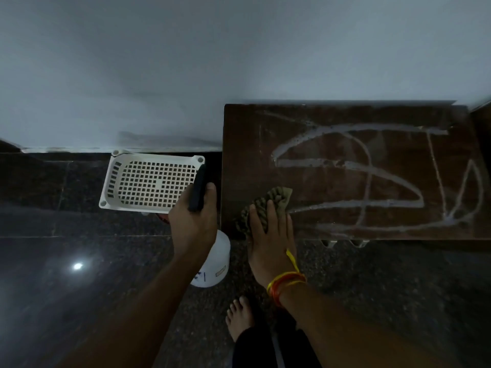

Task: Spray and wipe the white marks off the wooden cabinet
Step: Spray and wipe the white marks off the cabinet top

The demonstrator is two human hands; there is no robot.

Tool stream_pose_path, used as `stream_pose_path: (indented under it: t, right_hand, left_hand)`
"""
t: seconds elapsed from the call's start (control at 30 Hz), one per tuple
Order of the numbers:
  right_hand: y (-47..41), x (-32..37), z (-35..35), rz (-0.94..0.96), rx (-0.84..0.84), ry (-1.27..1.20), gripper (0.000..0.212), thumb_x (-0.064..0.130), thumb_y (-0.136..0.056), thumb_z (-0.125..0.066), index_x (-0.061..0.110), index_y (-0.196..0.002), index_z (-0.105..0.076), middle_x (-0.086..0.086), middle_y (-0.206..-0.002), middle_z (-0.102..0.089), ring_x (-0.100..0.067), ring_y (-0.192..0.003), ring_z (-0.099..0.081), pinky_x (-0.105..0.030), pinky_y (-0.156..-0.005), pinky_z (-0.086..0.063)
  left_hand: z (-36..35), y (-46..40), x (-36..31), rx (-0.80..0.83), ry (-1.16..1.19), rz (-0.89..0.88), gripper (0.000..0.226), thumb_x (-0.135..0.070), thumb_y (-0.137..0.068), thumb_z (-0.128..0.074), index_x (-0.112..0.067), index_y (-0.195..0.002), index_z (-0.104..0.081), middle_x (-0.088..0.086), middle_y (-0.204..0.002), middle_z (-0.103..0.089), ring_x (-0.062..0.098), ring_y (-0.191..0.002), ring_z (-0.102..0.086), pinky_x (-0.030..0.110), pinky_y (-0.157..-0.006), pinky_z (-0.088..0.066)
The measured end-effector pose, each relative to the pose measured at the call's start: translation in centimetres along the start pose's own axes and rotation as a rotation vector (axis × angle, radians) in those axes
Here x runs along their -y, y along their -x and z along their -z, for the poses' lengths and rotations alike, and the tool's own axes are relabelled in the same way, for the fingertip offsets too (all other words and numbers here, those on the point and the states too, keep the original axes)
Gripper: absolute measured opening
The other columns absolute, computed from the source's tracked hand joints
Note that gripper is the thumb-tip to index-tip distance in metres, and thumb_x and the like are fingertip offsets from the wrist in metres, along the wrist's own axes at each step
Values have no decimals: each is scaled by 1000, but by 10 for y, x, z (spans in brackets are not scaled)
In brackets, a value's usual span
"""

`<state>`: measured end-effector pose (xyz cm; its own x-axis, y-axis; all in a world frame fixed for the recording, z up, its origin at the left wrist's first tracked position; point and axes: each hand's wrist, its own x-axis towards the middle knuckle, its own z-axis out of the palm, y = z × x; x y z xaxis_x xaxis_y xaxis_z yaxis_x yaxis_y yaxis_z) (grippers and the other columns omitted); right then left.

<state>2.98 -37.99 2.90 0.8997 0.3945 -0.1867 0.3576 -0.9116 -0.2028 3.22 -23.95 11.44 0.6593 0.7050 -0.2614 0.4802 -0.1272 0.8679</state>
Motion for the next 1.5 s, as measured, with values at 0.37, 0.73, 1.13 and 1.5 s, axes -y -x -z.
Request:
stream_pose_path:
  t: [0.37, 0.73, 1.13, 1.5]
  right_hand:
    - [5, -20, 8, 10, 40, -77, 74, 33, -87, -57, 23, -150, -19, -19, -155, -20, -40, -142, -20, -48, -115, -7]
    - [-34, -35, 16, -17, 61, -98, 63, 40, -99, -33, 29, -151, 2, -13, -159, 5, -38, -145, 2, -45, -119, 6]
    - [-56, -40, 22, -56, 73, -61, 65, 42, -98, -33, 28, -151, 3, -14, -159, 6, -39, -145, 1, -46, -118, 4]
    - [-30, -36, 20, -75, 67, -47, 66, 38, -93, -45, 24, -150, -15, -17, -157, -14, -40, -143, -15, -45, -115, -2]
  left_hand:
    - [-10, 22, -2, 17, -33, 9, 25, -35, -96, -56, -25, -73, -57, 12, -73, -64, 34, -70, -65, 54, -66, -56]
    - [-22, 21, -3, 32, -29, 24, 25, -44, -93, -56, -28, -73, -58, 9, -69, -64, 36, -67, -65, 58, -61, -56]
    - [-30, 1, -20, 55, -96, 22, 31, -42, -95, -53, -22, -73, -58, 16, -69, -65, 39, -64, -66, 54, -58, -57]
    - [-43, -17, -32, 125, -115, 60, 30, -45, -95, -52, -23, -75, -56, 10, -69, -65, 32, -64, -66, 54, -65, -58]
